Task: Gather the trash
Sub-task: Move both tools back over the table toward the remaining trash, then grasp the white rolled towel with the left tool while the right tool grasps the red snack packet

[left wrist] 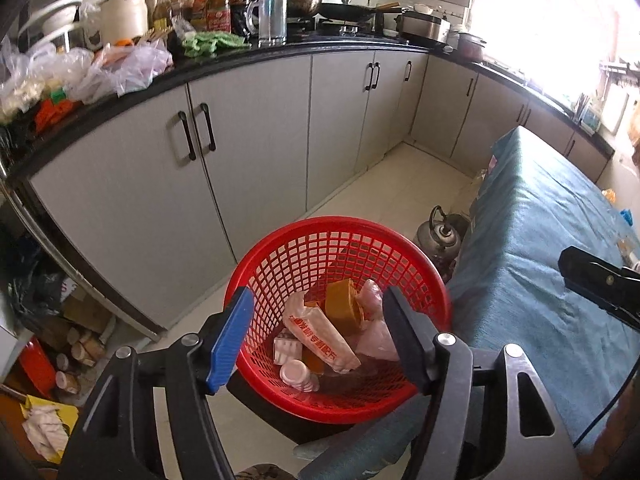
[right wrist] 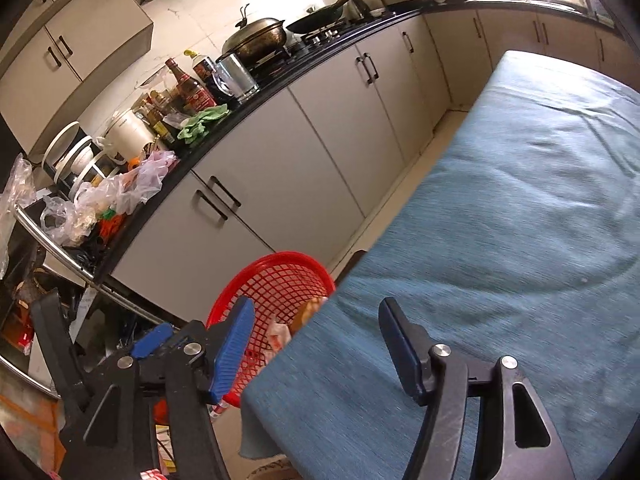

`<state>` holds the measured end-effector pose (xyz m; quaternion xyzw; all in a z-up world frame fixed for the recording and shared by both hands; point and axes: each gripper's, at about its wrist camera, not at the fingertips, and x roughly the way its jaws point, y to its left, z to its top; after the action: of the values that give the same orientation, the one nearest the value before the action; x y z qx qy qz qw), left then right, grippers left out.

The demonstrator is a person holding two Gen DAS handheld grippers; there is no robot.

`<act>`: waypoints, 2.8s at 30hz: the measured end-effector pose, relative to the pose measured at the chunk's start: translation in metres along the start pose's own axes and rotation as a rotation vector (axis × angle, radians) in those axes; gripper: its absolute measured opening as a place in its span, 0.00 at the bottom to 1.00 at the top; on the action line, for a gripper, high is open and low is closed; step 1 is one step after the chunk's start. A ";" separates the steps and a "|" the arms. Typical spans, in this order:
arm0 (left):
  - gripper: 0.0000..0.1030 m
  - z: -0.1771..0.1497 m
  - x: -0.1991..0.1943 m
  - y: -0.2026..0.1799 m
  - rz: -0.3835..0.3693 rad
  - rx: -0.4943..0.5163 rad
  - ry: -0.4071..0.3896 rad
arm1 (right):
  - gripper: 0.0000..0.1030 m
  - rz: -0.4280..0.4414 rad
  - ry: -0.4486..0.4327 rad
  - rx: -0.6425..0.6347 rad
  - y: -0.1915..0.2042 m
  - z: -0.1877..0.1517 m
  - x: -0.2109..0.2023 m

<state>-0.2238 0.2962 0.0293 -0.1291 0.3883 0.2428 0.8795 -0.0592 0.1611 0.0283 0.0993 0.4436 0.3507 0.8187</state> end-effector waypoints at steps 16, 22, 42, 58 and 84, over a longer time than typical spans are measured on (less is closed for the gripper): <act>0.66 -0.007 -0.036 -0.053 0.008 0.116 -0.042 | 0.70 -0.056 -0.074 0.032 -0.040 -0.021 -0.065; 0.67 -0.009 -0.046 -0.075 -0.001 0.155 -0.053 | 0.71 -0.085 -0.105 0.066 -0.063 -0.029 -0.090; 0.68 -0.007 -0.075 -0.200 -0.217 0.335 -0.057 | 0.75 -0.264 -0.225 0.257 -0.187 -0.068 -0.205; 0.72 0.002 -0.066 -0.380 -0.524 0.513 0.009 | 0.77 -0.439 -0.300 0.423 -0.303 -0.069 -0.285; 0.39 -0.017 0.025 -0.534 -0.663 0.574 0.285 | 0.77 -0.485 -0.205 0.302 -0.391 -0.003 -0.249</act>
<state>0.0620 -0.1562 0.0203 -0.0295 0.4947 -0.1890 0.8477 0.0392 -0.2908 0.0049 0.1461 0.4165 0.0629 0.8951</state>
